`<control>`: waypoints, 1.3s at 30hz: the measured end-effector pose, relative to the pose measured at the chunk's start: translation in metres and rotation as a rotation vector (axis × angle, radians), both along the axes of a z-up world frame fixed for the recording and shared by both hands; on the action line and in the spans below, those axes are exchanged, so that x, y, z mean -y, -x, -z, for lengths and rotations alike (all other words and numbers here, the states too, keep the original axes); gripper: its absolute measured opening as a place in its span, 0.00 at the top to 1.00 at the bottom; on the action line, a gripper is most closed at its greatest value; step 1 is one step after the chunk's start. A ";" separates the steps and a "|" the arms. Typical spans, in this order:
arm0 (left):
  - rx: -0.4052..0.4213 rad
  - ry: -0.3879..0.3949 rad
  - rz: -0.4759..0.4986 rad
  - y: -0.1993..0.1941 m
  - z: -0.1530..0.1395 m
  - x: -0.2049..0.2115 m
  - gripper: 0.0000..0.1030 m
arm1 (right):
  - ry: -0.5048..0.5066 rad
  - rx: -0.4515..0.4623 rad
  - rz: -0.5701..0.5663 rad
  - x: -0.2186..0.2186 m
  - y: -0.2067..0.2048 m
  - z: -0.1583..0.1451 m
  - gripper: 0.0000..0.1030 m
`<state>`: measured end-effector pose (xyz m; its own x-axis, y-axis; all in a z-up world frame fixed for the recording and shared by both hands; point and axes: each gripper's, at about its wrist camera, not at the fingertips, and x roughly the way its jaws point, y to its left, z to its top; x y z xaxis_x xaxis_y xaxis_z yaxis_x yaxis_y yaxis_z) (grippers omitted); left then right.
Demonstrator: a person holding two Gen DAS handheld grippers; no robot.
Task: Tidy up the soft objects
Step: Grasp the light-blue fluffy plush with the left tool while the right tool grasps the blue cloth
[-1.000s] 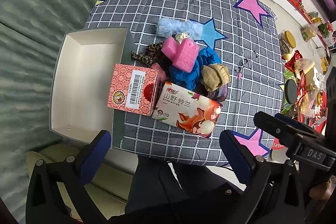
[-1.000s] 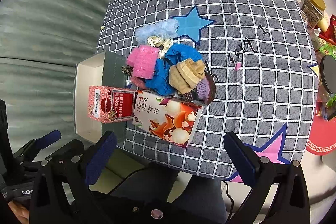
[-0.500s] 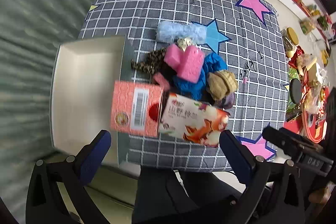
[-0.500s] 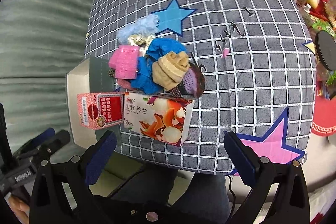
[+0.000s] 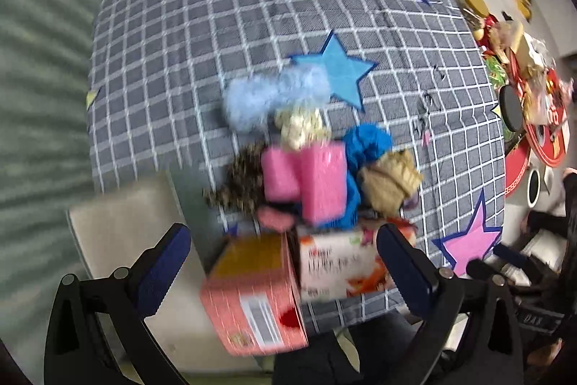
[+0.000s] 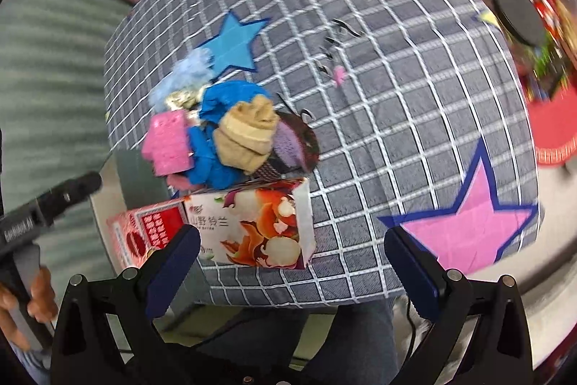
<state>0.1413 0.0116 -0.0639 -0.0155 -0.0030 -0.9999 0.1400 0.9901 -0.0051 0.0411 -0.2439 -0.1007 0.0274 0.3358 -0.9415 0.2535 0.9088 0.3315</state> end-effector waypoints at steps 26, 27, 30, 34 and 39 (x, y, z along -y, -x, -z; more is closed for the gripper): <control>0.041 -0.061 0.367 -0.099 0.126 -0.022 0.00 | 0.173 -0.090 0.011 -0.020 -0.076 0.050 0.00; 0.038 -0.077 0.383 -0.101 0.132 -0.018 0.00 | 0.176 -0.093 0.006 -0.022 -0.080 0.054 0.00; 0.002 -0.078 0.376 -0.110 0.151 -0.010 0.00 | 0.157 -0.100 -0.005 -0.027 -0.086 0.063 0.00; -0.007 -0.030 0.327 -0.121 0.160 0.000 0.00 | 0.124 -0.091 -0.005 -0.031 -0.079 0.064 0.00; 0.018 -0.133 0.236 -0.142 0.169 0.009 0.00 | 0.104 -0.080 0.067 -0.024 -0.067 0.057 0.00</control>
<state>0.2832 0.0029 -0.2325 0.0173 0.1299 -0.9914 0.3660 0.9219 0.1272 0.1080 -0.2203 -0.1581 -0.0298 0.2362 -0.9712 0.3364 0.9174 0.2128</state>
